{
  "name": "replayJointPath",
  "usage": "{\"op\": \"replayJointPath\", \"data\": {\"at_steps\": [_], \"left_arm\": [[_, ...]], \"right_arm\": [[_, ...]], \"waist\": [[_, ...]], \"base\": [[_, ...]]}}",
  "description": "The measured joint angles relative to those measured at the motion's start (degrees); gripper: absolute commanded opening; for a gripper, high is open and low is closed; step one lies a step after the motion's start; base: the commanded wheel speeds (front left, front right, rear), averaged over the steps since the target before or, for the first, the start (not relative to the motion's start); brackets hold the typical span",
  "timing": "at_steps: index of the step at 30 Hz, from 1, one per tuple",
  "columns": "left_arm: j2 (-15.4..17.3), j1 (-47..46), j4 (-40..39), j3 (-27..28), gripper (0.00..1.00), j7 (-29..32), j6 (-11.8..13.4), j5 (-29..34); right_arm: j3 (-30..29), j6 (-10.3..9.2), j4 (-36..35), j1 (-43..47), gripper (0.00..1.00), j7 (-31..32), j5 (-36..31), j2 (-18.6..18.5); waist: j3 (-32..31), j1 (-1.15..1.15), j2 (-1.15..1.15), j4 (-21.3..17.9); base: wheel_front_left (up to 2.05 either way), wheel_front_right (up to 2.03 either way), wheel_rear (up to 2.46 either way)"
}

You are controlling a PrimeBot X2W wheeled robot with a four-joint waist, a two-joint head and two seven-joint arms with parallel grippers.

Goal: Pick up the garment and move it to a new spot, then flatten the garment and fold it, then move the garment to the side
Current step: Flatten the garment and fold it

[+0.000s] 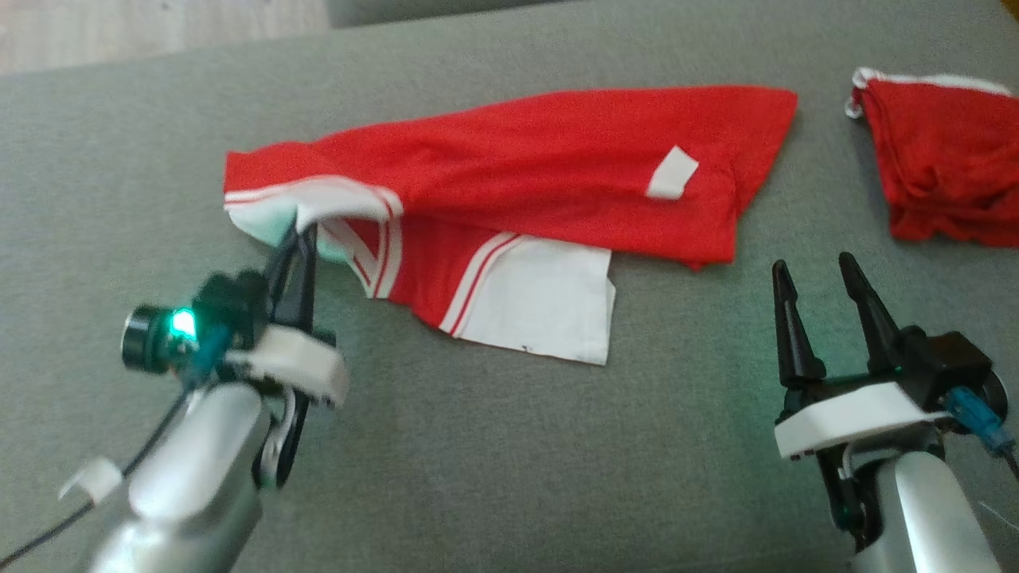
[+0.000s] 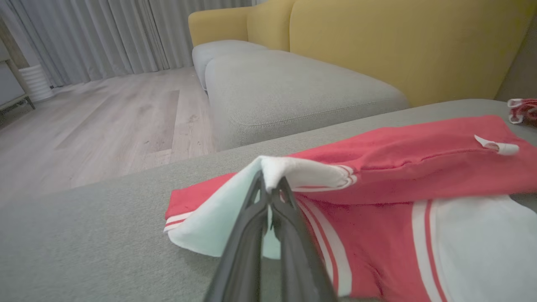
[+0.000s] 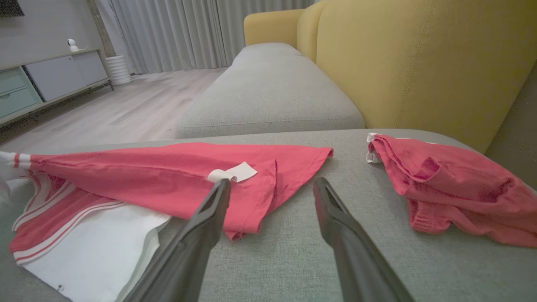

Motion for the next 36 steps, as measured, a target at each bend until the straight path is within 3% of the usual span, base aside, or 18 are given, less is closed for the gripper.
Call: {"op": "replayJointPath", "data": {"at_steps": [4,9,13,17,25,27,28,29,36], "left_arm": [[4.98,6.17,-8.81,-1.62,0.0,3.53,1.99,1.63],[12.59,12.95,-23.2,-1.96,0.0,9.28,6.27,2.67],[15.69,17.9,-31.28,-2.4,0.0,13.54,9.26,2.85],[15.08,21.56,-32.65,-4.74,0.0,15.23,10.04,2.72],[7.19,22.01,-24.54,-7.23,0.0,12.05,8.08,0.0],[5.42,21.96,-22.26,-7.87,0.39,10.9,7.57,-0.33],[4.54,21.89,-21.17,-7.88,0.77,10.16,7.12,-0.44],[3.87,21.75,-20.31,-7.92,1.0,9.48,6.87,-0.46],[0.14,20.49,-17.57,-7.5,1.0,3.94,6.66,-1.52]], "right_arm": [[-0.62,0.0,0.09,1.83,1.0,0.16,-0.01,0.01],[-1.12,0.0,0.04,4.63,1.0,0.67,0.0,0.01],[-1.23,0.0,-0.22,4.91,1.0,0.75,0.0,0.01],[-1.25,0.0,-0.24,5.22,1.0,1.2,0.0,0.01],[-1.24,0.0,-0.35,5.42,1.0,1.74,-0.1,0.01],[-1.25,0.0,-0.35,5.41,1.0,1.77,-0.1,0.01],[-1.24,0.0,-0.35,5.41,1.0,1.77,-0.11,0.01],[-1.26,0.0,-0.34,5.38,1.0,1.77,-0.24,0.01],[-1.86,0.0,1.58,4.63,1.0,1.77,-1.03,0.01]], "waist": [[-2.56,0.0,0.0,1.65],[-5.13,-0.01,0.0,3.48],[-5.69,-0.01,0.0,4.15],[-5.36,-0.01,0.0,3.88],[-4.58,0.0,0.0,3.1],[-4.39,0.0,0.0,2.97],[-4.34,0.0,0.0,2.97],[-4.33,0.0,0.0,3.0],[-5.07,0.0,0.0,4.18]], "base": [[0.0,0.0,0.0],[0.0,0.0,0.0],[0.0,0.0,0.0],[0.0,0.0,0.0],[0.0,0.0,0.0],[0.0,0.0,0.0],[0.0,0.0,0.0],[0.0,0.0,0.0],[0.0,0.0,0.0]]}}
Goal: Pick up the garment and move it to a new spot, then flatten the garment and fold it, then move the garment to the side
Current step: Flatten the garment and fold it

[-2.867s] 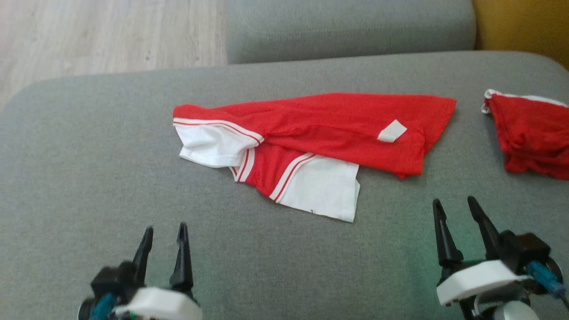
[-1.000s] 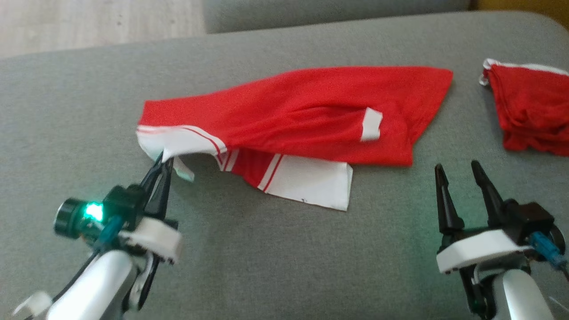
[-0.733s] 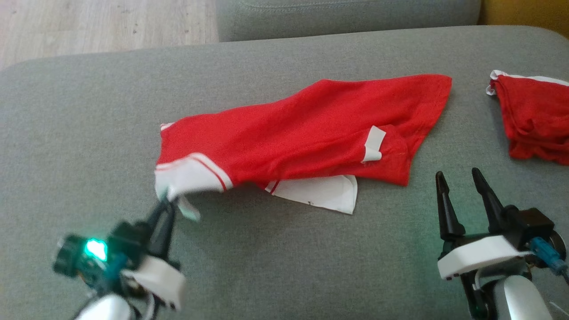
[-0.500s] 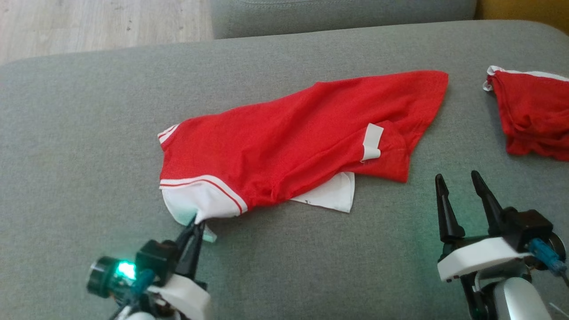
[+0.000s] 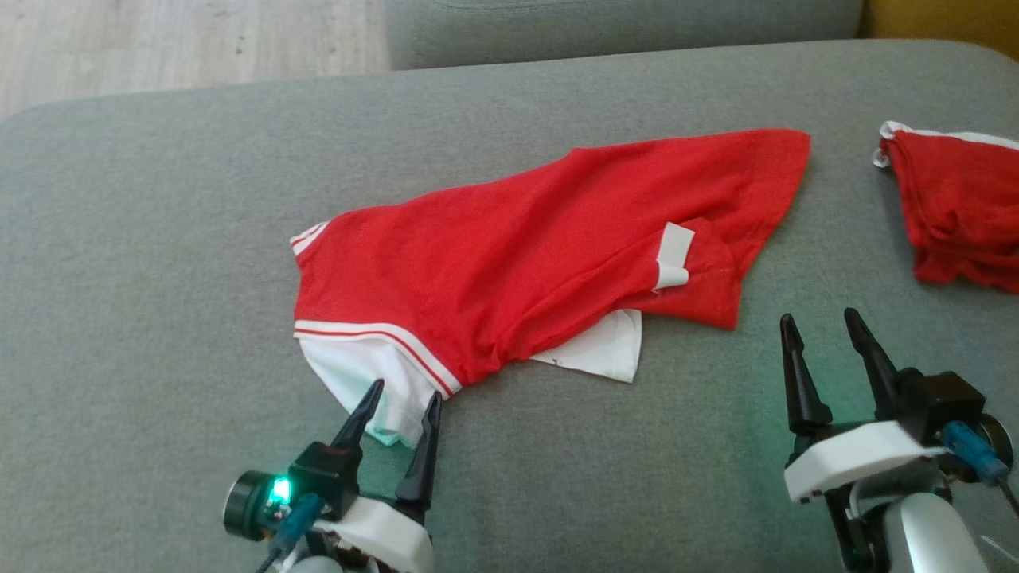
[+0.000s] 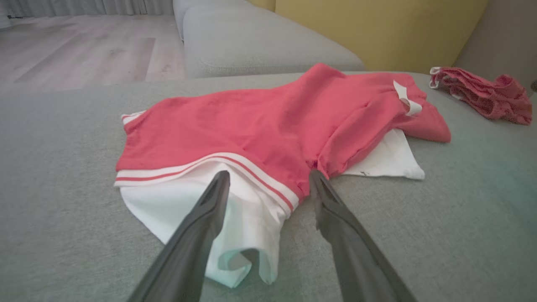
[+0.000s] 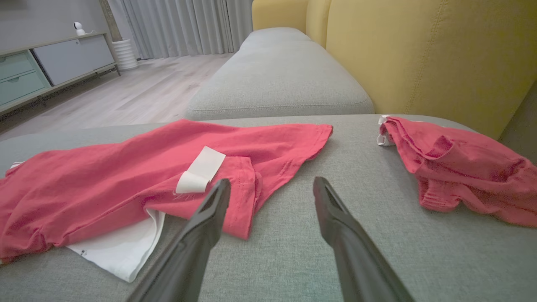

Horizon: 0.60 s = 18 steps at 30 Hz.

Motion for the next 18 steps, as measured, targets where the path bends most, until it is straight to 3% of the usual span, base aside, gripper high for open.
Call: {"op": "replayJointPath", "data": {"at_steps": [9,18], "left_arm": [[-0.25,-0.01,-2.2,3.6,1.0,-3.45,2.15,-0.12],[-0.22,-0.2,-3.98,4.38,1.0,-3.99,3.1,-0.1]], "right_arm": [[1.65,0.0,3.48,-4.81,1.0,1.16,-1.56,-0.01],[2.12,0.0,13.8,-16.55,1.0,3.19,-3.32,-0.09]], "waist": [[0.43,0.0,0.0,2.47],[3.31,0.01,0.0,6.25]], "base": [[0.0,0.0,0.0],[0.0,0.0,0.0]]}}
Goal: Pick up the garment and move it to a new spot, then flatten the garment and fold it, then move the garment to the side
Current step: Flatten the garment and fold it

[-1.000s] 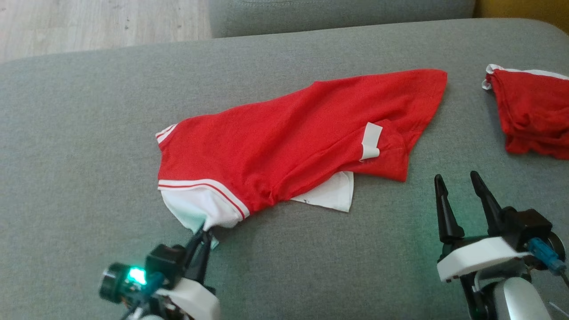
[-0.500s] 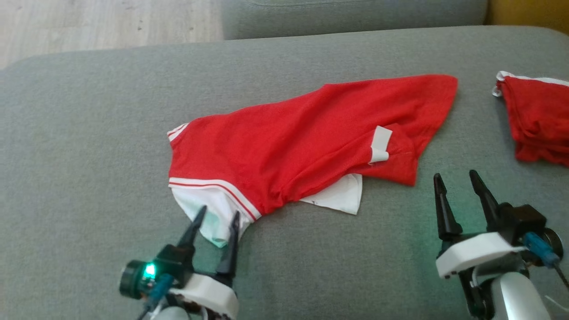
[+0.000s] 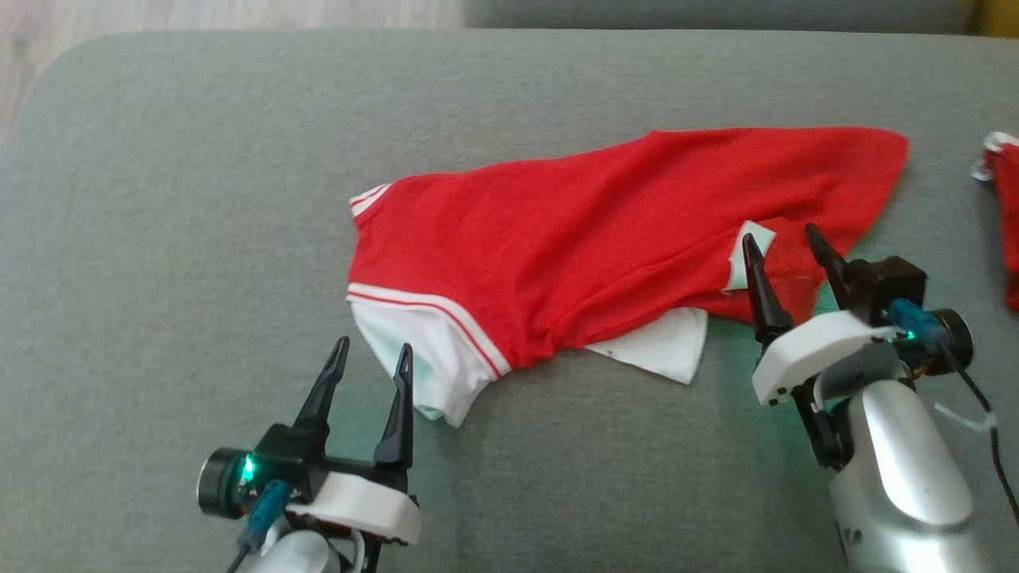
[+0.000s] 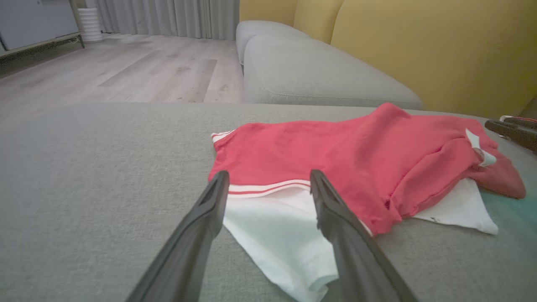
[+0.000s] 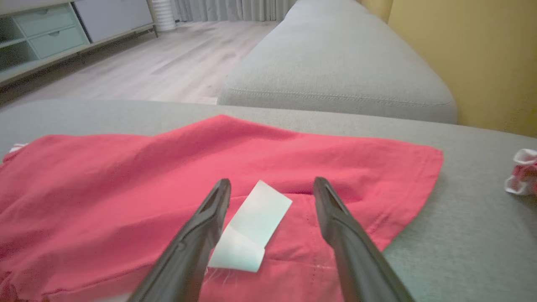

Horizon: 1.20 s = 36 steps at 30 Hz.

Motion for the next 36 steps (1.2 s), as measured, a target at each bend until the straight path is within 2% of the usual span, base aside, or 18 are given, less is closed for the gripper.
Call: {"op": "replayJointPath", "data": {"at_steps": [6,10,11,12,13,15,19,21,27,33,36], "left_arm": [[-0.04,-0.64,-0.03,0.52,1.0,-0.44,0.04,0.01],[-0.02,-0.61,-0.03,0.65,1.0,-0.45,0.44,0.0],[-0.02,-0.6,-0.03,0.69,1.0,-0.48,0.45,0.0],[-0.02,-0.6,-0.03,0.7,1.0,-0.51,0.45,0.0],[-0.02,-0.59,-0.03,0.73,1.0,-0.51,0.47,0.0],[0.01,-0.53,-0.03,0.76,1.0,-0.51,0.54,0.0],[0.07,-0.52,-0.12,0.73,1.0,-0.51,0.91,0.0],[0.12,-0.51,-0.19,0.69,1.0,-0.49,0.93,0.0],[0.41,-0.21,-0.69,0.47,1.0,-0.41,0.97,0.0],[0.92,1.1,-1.05,0.26,1.0,-0.34,1.04,0.0],[1.18,1.55,-1.35,0.2,1.0,0.09,1.46,-0.01]], "right_arm": [[-1.18,0.0,9.0,-2.71,1.0,0.76,-2.29,-0.03],[-1.38,0.0,12.18,-2.77,0.98,-0.88,-2.1,-0.04],[-1.32,0.0,12.67,-2.81,0.82,-1.47,-2.1,-0.04],[-1.23,0.0,13.11,-2.86,0.5,-2.26,-1.98,-0.04],[-1.18,0.0,13.61,-3.0,0.37,-2.78,-1.76,-0.04],[-1.11,0.0,14.47,-3.5,0.28,-3.44,-1.66,-0.04],[-0.45,0.0,15.19,-4.17,0.19,-4.86,-1.41,-0.07],[0.1,0.0,15.71,-4.17,0.0,-5.35,-1.11,-0.07],[1.3,0.0,14.52,-3.98,0.0,-7.54,-0.26,-0.07],[2.16,0.0,8.87,-0.98,0.0,-8.33,-0.2,-0.07],[1.89,0.0,4.11,4.32,0.0,-8.21,-0.76,-0.07]], "waist": [[1.25,0.0,0.0,2.92],[1.3,0.0,0.0,3.9],[1.19,0.0,0.0,3.93],[1.05,0.0,0.0,3.92],[0.93,0.0,0.0,3.87],[0.64,0.0,0.0,3.66],[0.05,0.0,0.0,3.0],[-0.23,0.0,0.0,2.66],[-1.43,0.0,0.0,1.22],[-2.63,-0.01,0.0,-0.3],[-3.2,-0.01,0.0,-1.4]], "base": [[0.0,0.0,0.0],[0.0,0.0,0.0],[0.0,0.0,0.0],[0.0,0.0,0.0],[0.0,0.0,0.0],[0.0,0.0,0.0],[0.0,0.0,0.0],[0.0,0.0,0.0],[0.0,0.0,0.0],[0.0,0.0,0.0],[0.0,0.0,0.0]]}}
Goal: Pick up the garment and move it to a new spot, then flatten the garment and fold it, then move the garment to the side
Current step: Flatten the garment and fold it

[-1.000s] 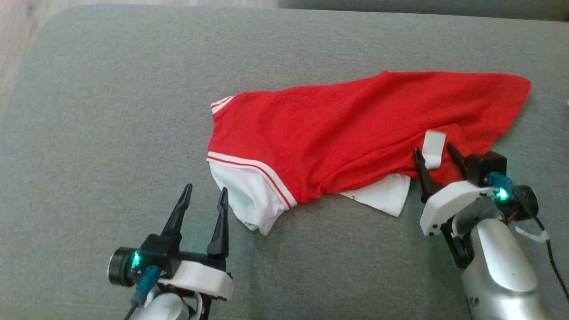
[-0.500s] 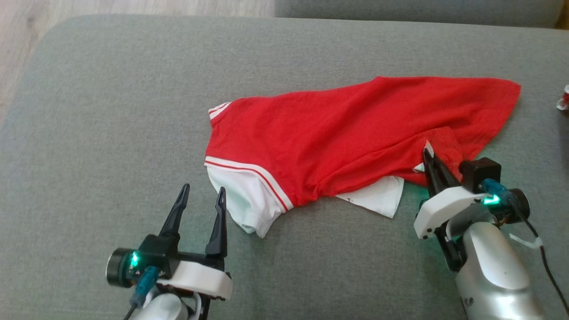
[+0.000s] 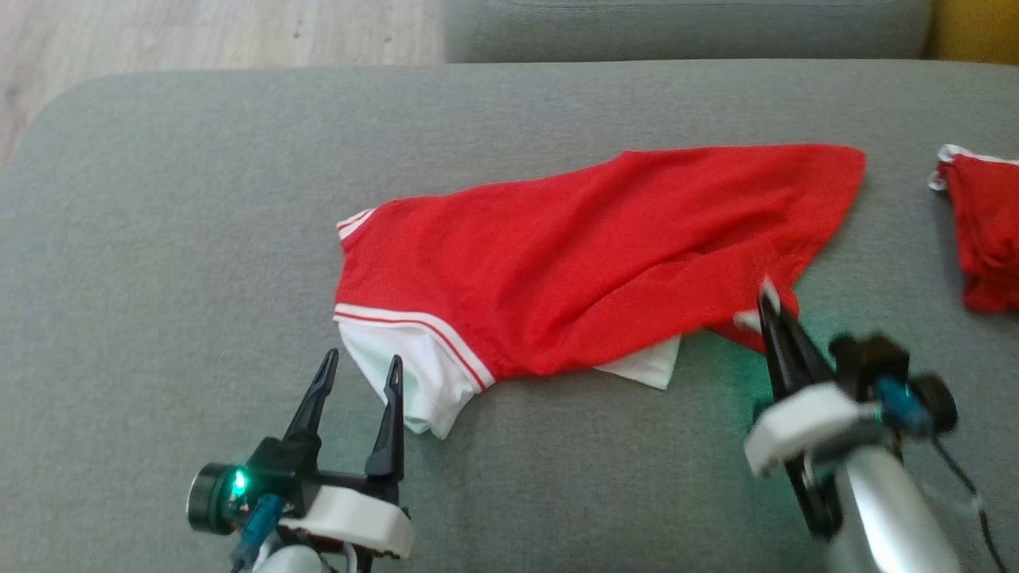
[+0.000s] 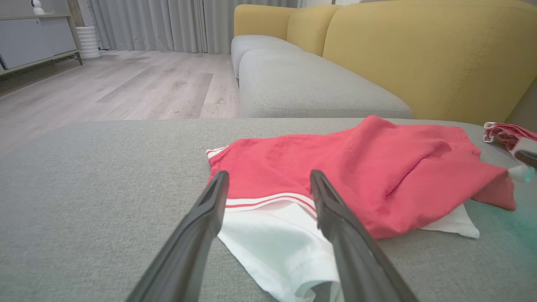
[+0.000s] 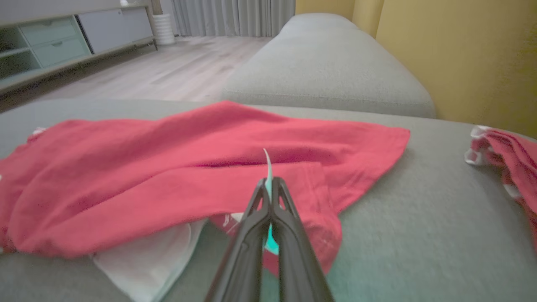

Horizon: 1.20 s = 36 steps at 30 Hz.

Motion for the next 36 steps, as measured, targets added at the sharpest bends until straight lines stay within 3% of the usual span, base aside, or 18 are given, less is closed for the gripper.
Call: {"op": "replayJointPath", "data": {"at_steps": [8,17,19,20,21,22,23,36], "left_arm": [[0.48,0.27,-0.38,0.12,1.0,0.0,0.51,-0.02],[0.62,0.26,-0.36,0.24,1.0,0.0,0.51,-0.27],[0.62,0.24,-0.31,0.24,1.0,0.0,0.49,-0.27],[0.62,0.24,-0.27,0.26,1.0,-0.01,0.51,-0.38],[0.62,0.24,-0.26,0.33,1.0,-0.01,0.51,-0.7],[0.63,0.25,-0.24,0.43,1.0,-0.02,0.51,-0.81],[0.69,0.26,-0.18,0.54,1.0,-0.03,0.51,-0.88],[1.18,4.0,0.64,2.69,1.0,-0.76,1.09,-3.07]], "right_arm": [[-1.76,0.0,-11.34,12.04,0.0,3.63,-0.86,0.07],[-0.53,0.0,-14.45,15.91,0.03,5.05,0.3,0.11],[0.07,0.0,-14.47,16.55,0.28,5.04,0.14,0.12],[0.22,0.0,-14.47,16.97,0.46,5.04,0.14,0.12],[0.26,0.0,-14.47,17.36,0.74,5.04,0.14,0.13],[0.26,0.0,-14.54,17.8,0.9,5.04,0.14,0.13],[0.25,0.0,-14.57,18.22,1.0,5.03,0.15,0.13],[-3.32,0.0,-23.1,19.17,1.0,4.47,1.6,0.19]], "waist": [[-0.34,0.0,0.0,-2.92],[0.18,0.0,0.0,-4.51],[0.04,0.0,0.0,-4.56],[-0.06,0.0,0.0,-4.56],[-0.2,0.0,0.0,-4.55],[-0.36,0.0,0.0,-4.53],[-0.56,0.0,0.0,-4.52],[-4.88,0.0,0.0,-4.61]], "base": [[0.0,0.0,0.0],[0.0,0.0,0.0],[0.0,0.0,0.0],[0.0,0.0,0.0],[0.0,0.0,0.0],[0.0,0.0,0.0],[0.0,0.0,0.0],[0.0,0.0,0.0]]}}
